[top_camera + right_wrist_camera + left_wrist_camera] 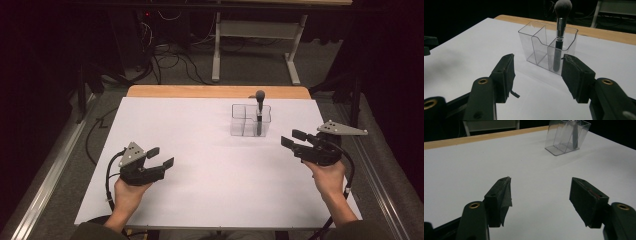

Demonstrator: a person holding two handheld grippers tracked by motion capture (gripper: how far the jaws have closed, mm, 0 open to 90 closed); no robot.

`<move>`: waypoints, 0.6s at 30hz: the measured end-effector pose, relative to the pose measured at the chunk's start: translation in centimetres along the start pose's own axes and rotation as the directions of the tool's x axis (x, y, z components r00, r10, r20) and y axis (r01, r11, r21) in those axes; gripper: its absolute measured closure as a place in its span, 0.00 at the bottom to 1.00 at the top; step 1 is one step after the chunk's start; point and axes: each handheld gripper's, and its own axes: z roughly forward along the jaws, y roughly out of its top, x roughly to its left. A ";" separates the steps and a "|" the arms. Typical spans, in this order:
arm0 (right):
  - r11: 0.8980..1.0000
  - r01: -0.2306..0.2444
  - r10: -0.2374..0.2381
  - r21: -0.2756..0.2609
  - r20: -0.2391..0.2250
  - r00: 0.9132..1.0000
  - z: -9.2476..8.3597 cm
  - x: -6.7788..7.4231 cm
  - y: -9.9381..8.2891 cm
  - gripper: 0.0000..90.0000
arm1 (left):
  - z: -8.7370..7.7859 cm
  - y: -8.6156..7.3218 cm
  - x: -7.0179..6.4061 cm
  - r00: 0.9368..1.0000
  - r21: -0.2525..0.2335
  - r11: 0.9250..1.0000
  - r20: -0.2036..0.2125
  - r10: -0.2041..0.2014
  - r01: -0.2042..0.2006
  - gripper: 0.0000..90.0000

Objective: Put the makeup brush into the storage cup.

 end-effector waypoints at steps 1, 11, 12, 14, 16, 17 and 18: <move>1.000 -0.002 0.002 0.001 -0.004 1.000 0.0 0.1 -0.1 0.51 | 0.0 0.0 0.0 1.000 0.000 1.000 0.000 0.000 0.000 0.38; 1.000 0.001 -0.001 -0.006 -0.011 1.000 0.0 0.7 -0.9 0.51 | 0.0 0.0 0.0 1.000 0.000 1.000 0.001 0.000 0.000 0.38; 1.000 0.001 -0.001 -0.005 -0.011 1.000 0.0 0.8 -0.9 0.51 | 0.0 0.0 0.0 1.000 0.000 1.000 0.001 0.000 0.000 0.38; 1.000 0.002 -0.002 -0.004 -0.014 1.000 0.1 0.8 -1.1 0.50 | 0.0 0.0 0.0 1.000 0.000 1.000 0.000 -0.001 0.001 0.38; 1.000 0.000 0.000 -0.004 -0.012 1.000 0.1 0.9 -1.2 0.50 | 0.0 0.0 0.0 1.000 0.001 1.000 0.000 0.000 0.000 0.38; 1.000 0.004 -0.004 -0.006 -0.013 1.000 0.1 1.0 -1.3 0.50 | 0.0 0.0 0.0 1.000 0.001 1.000 0.001 0.000 0.000 0.38; 1.000 0.002 -0.002 -0.007 -0.012 1.000 0.2 1.0 -1.4 0.50 | 0.0 0.0 0.0 1.000 0.001 1.000 0.001 0.000 0.000 0.38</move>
